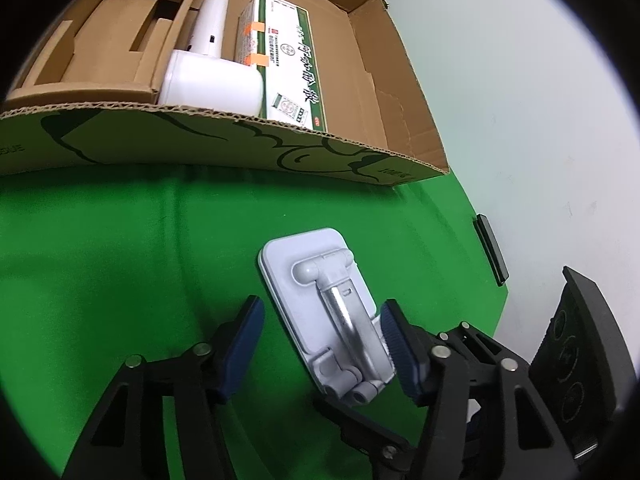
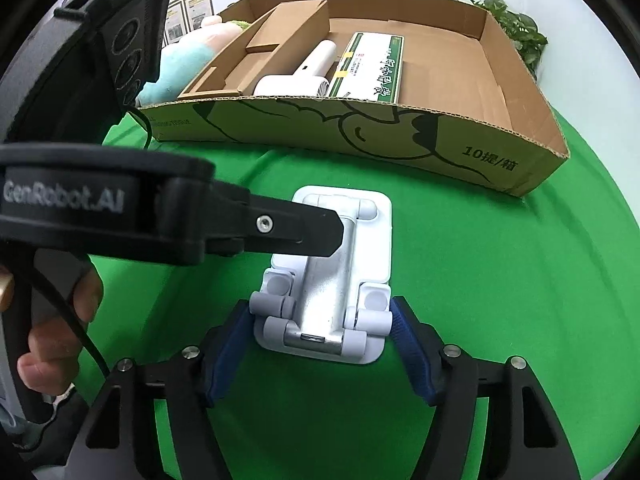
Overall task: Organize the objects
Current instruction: 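Grasp the white folding phone stand with the right gripper, then lift the phone stand with the right gripper over the box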
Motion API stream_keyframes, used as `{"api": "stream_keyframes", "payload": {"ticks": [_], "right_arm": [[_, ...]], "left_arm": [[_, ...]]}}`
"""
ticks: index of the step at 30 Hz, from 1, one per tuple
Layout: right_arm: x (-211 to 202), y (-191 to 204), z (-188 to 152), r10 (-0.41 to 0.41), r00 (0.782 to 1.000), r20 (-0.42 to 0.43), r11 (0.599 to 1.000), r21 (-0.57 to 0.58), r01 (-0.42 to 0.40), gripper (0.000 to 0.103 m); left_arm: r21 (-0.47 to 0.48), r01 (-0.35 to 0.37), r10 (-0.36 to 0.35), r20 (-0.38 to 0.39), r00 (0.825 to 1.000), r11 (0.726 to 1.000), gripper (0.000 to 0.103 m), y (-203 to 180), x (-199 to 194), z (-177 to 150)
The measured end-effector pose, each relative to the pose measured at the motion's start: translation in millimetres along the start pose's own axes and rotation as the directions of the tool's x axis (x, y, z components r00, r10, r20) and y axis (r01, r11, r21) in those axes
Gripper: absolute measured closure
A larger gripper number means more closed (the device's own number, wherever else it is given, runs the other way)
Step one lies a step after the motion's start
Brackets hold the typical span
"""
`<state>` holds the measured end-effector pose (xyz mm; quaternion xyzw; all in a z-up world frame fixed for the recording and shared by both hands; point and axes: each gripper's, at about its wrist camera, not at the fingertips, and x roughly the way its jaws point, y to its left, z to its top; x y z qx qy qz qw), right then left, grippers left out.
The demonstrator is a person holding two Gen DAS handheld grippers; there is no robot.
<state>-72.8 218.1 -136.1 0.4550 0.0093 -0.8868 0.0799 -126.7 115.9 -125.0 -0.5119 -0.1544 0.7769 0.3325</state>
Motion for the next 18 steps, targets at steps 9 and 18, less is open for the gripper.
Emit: {"api": "stream_keyframes", "payload": {"ticks": [9,18], "right_arm": [[-10,0,-6,0.083,0.996,-0.007,0.995,0.062,-0.083,0.037],[-15,-1,-9,0.118,0.993,0.017,0.986,0.115,-0.12,0.038]], "left_arm": [[-0.043,-0.003,0.003,-0.011,1.0,0.999,0.062,13,-8,-6],[-0.014,-0.077,0.077,0.016,0.997,0.997,0.087,4,-16,-9]]}}
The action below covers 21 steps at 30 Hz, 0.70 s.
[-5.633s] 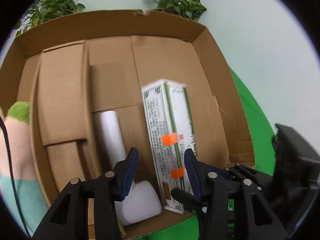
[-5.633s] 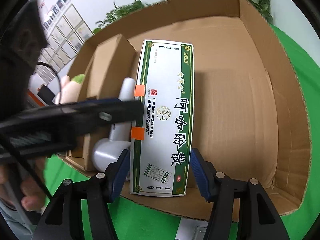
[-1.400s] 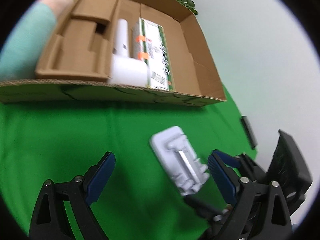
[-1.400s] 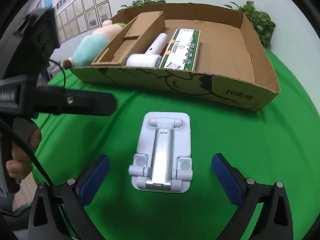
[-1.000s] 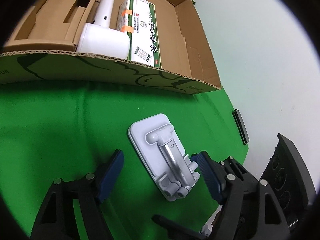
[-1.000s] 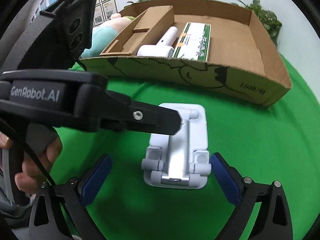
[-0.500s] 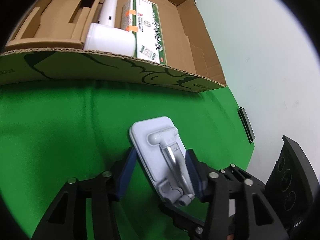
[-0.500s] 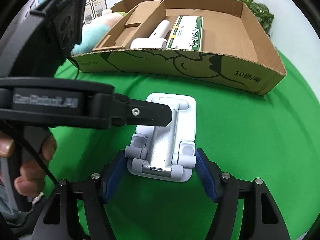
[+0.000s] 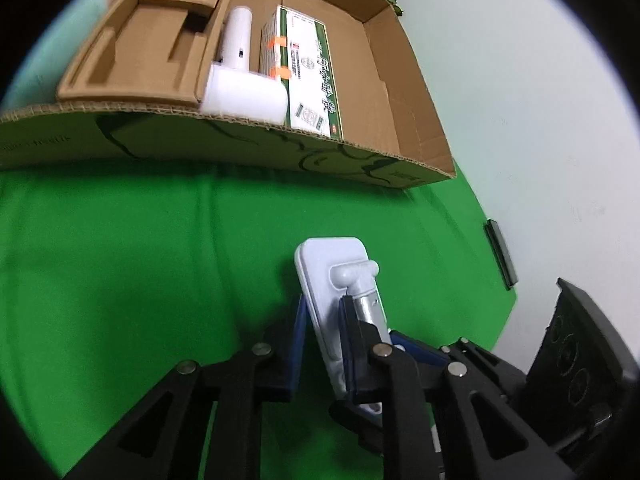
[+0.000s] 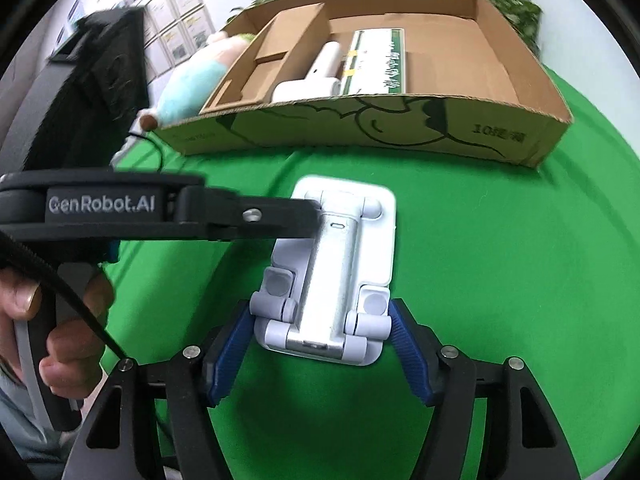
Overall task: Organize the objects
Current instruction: 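Lift the phone stand with the right gripper over the box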
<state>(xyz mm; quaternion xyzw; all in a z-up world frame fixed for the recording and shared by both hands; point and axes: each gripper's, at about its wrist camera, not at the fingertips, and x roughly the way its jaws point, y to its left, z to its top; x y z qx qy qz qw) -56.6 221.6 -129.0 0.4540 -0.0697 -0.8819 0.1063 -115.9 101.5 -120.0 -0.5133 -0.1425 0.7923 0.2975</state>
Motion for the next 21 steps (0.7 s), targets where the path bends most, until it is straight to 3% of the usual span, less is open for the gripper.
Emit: {"api": "stream_keyframes", "payload": {"ticks": [6,12,21], "right_arm": [[-16,14,14,0.023,0.997,0.071,1.0,-0.023,-0.022,0.039],[-45,32,41,0.038,0.982,0.185,0.998,-0.061,-0.027,0.039],[-106,38,95,0.009,0.929,0.369,0.996,-0.085,0.024,0.039]], "left_arm": [[0.024,-0.024,0.021,0.093,0.995,0.999,0.088,-7,-29,11],[0.09,-0.055,0.036,0.201,0.979,0.994,0.088,-28,-68,38],[0.245,-0.104,0.015,0.339,0.941,0.964,0.088,-87,-116,96]]}}
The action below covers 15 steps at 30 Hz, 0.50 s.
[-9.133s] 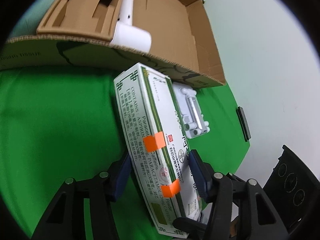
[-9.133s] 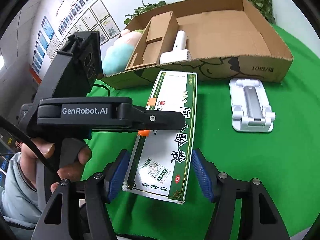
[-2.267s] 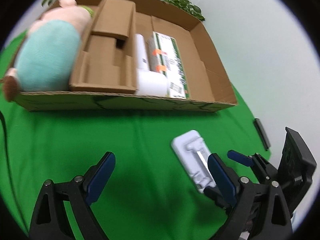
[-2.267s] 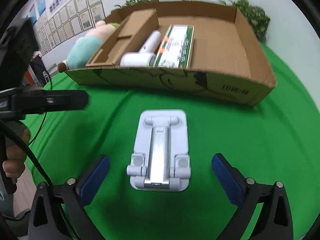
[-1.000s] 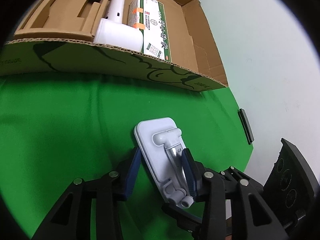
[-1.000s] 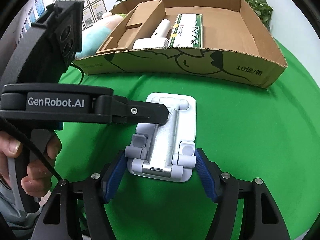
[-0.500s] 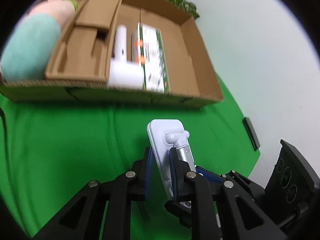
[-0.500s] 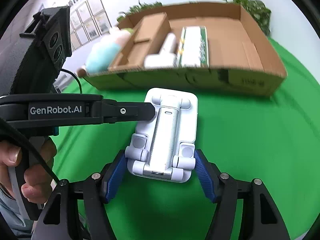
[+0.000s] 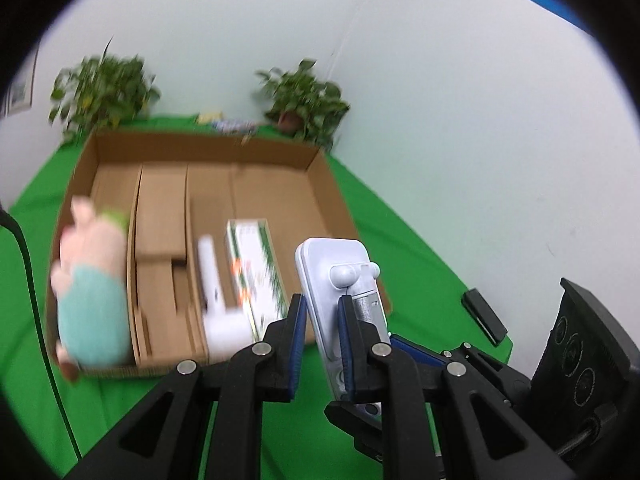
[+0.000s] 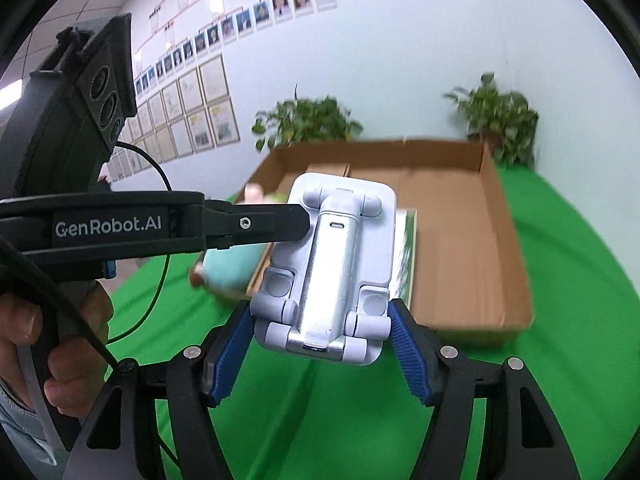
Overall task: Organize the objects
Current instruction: 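Lift the phone stand with the right gripper over the box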
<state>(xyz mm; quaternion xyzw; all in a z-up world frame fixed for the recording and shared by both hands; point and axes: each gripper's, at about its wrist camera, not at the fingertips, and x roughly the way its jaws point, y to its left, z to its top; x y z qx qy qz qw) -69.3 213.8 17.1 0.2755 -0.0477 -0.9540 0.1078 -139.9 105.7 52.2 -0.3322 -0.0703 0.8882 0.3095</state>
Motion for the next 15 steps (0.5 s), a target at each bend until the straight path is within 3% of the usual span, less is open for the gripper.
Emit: {"api": "stream_keyframes", "payload": {"ticks": [7,15], "right_arm": [[-8,-22,76,-0.052,0.995,0.082,0.998,-0.027,0.054,0.039],[20,-60,150,-0.063,0.996,0.06,0.998,0.001,0.064,0.039]], "left_arm": [[0.084,0.016,-0.021,0.059,0.998,0.996,0.088,-14,3,83],[0.06,0.054,-0.055,0.011,0.998,0.997,0.088,4,40,149]]}}
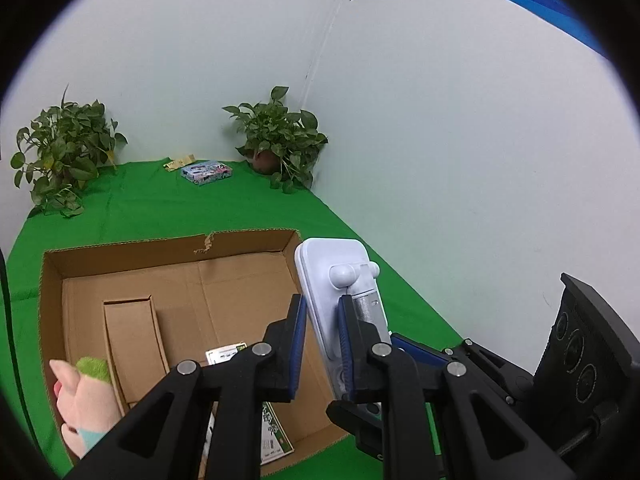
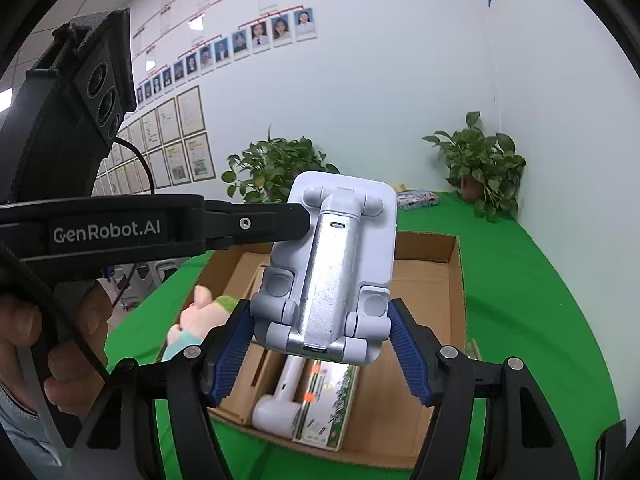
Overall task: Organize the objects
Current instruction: 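Lift the phone stand with the right gripper over the box, then lower the phone stand beside the medicine box and open the right gripper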
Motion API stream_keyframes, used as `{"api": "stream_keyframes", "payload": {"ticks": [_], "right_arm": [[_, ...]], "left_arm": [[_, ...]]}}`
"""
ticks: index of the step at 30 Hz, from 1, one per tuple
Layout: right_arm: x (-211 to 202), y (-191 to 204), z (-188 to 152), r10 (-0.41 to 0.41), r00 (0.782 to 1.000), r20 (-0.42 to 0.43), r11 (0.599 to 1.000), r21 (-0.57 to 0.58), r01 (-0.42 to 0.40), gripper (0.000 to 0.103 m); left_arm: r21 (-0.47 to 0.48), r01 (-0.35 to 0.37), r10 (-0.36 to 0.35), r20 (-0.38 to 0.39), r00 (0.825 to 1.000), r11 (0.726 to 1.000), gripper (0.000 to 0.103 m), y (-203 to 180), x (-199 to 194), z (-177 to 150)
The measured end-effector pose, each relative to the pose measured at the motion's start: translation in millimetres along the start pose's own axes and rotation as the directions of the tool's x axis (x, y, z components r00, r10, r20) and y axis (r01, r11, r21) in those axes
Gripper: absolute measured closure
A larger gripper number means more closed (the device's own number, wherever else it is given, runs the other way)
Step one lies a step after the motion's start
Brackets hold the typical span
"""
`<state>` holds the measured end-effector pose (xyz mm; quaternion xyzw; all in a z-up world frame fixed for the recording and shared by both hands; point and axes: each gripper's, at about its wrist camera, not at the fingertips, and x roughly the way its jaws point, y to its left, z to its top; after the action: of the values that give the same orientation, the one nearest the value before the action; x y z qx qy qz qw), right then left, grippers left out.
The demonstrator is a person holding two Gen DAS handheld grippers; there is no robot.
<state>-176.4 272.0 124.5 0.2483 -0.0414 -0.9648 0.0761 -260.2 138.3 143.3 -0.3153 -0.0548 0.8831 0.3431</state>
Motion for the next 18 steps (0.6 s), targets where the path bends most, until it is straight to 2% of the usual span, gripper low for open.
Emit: {"api": "stream_keyframes", "payload": {"ticks": [4,8,12,18], "right_arm": [[24,-17,9,-0.003,0.999,-0.034,1.0,0.026,0.004,0.039],[49,-41,-9,0.012,0.994,-0.111,0.997,0.077,-0.004,0.039],[77,-59,-49,0.026,0.978,-0.206,0.993,0.119,-0.001,0.039],[121,-86,-106,0.085,0.936,-0.341,0.981,0.191,-0.019,0.039]], "left_arm": [[-0.011,0.005,-0.006,-0.054,0.999,1.0,0.088,9,24,5],[-0.022,-0.007,0.004,-0.135,0.991,1.0,0.088,21,63,-13],[-0.031,-0.042,0.033,-0.24,0.97,0.999,0.088,30,109,-43],[-0.074,-0.075,0.043,-0.363,0.931,0.994,0.088,47,157,-89]]}}
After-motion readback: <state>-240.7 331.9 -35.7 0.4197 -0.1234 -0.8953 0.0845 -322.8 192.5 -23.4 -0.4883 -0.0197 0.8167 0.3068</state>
